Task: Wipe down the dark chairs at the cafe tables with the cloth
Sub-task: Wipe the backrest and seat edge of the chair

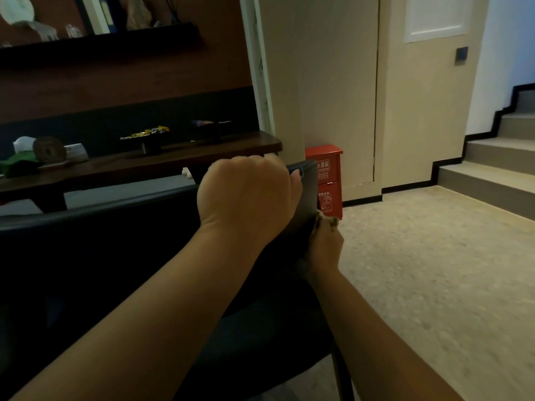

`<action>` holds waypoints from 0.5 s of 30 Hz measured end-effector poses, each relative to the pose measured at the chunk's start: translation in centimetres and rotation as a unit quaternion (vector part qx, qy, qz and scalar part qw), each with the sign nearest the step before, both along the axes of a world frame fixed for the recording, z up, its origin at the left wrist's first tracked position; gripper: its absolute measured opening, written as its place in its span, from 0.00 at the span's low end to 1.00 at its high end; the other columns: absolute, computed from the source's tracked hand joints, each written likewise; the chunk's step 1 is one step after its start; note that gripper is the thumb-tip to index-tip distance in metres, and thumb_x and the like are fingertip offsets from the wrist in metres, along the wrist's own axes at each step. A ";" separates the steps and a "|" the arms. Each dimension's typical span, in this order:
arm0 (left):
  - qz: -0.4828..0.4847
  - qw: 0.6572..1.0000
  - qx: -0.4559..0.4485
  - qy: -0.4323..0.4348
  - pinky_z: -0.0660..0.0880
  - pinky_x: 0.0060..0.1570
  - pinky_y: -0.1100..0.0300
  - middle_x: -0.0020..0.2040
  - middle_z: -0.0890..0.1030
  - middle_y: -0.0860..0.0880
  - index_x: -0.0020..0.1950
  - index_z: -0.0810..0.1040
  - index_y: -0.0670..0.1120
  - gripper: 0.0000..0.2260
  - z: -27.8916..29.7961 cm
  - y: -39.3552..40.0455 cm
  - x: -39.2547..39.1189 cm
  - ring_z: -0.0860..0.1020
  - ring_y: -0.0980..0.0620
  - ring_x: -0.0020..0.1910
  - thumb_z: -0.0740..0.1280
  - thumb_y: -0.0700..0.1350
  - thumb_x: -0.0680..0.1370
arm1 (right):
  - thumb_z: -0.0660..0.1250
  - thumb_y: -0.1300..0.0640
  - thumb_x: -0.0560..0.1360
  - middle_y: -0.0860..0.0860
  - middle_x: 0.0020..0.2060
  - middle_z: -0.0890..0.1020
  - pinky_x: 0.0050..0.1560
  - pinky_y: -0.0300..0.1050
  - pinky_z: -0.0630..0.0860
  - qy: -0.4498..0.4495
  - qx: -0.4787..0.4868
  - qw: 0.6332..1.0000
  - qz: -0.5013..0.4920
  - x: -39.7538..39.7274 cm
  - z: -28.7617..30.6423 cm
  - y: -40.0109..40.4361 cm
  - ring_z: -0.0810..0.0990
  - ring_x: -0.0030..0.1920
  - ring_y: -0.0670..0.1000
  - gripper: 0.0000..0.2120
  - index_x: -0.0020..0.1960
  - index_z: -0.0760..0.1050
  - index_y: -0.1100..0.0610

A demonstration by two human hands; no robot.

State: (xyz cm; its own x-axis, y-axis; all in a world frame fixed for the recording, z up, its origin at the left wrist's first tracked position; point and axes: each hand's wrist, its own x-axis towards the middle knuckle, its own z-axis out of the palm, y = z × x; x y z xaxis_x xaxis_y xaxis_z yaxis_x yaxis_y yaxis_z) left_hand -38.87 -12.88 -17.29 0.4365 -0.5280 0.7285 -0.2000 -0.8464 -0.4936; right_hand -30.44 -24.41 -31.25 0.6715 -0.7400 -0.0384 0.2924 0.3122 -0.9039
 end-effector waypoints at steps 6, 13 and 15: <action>0.003 1.000 -0.009 0.003 0.50 0.24 0.63 0.23 0.62 0.51 0.32 0.60 0.48 0.22 0.1 0.1 0.0 0.59 0.54 0.20 0.48 0.58 0.82 | 0.57 0.53 0.76 0.48 0.56 0.78 0.49 0.33 0.76 -0.190 -0.150 0.966 -0.089 -1.2 4.9 1.7 0.77 0.53 0.41 0.20 0.67 0.70 0.55; 0.005 1.000 0.006 -0.001 0.51 0.24 0.63 0.24 0.64 0.50 0.33 0.62 0.48 0.22 0.0 0.0 0.0 0.60 0.54 0.20 0.48 0.56 0.84 | 0.53 0.54 0.83 0.57 0.43 0.79 0.45 0.45 0.75 0.007 -0.068 0.996 -0.053 -1.3 -1.3 2.0 0.78 0.43 0.54 0.16 0.49 0.76 0.61; 0.006 1.000 0.003 0.002 0.50 0.24 0.63 0.24 0.64 0.51 0.33 0.61 0.48 0.22 0.0 0.1 -0.1 0.59 0.54 0.20 0.48 0.56 0.83 | 0.54 0.52 0.83 0.57 0.43 0.80 0.44 0.45 0.75 -0.029 -0.072 0.995 -0.062 -1.6 0.6 1.6 0.78 0.42 0.54 0.15 0.46 0.76 0.58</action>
State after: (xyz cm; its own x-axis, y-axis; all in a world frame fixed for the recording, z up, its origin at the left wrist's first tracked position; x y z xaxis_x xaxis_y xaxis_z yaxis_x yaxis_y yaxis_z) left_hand -38.96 -12.83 -17.31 0.4451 -0.5278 0.7234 -0.1925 -0.8453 -0.4983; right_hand -32.05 -22.83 -30.63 0.5734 -0.8119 0.1098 0.3740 0.1401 -0.9168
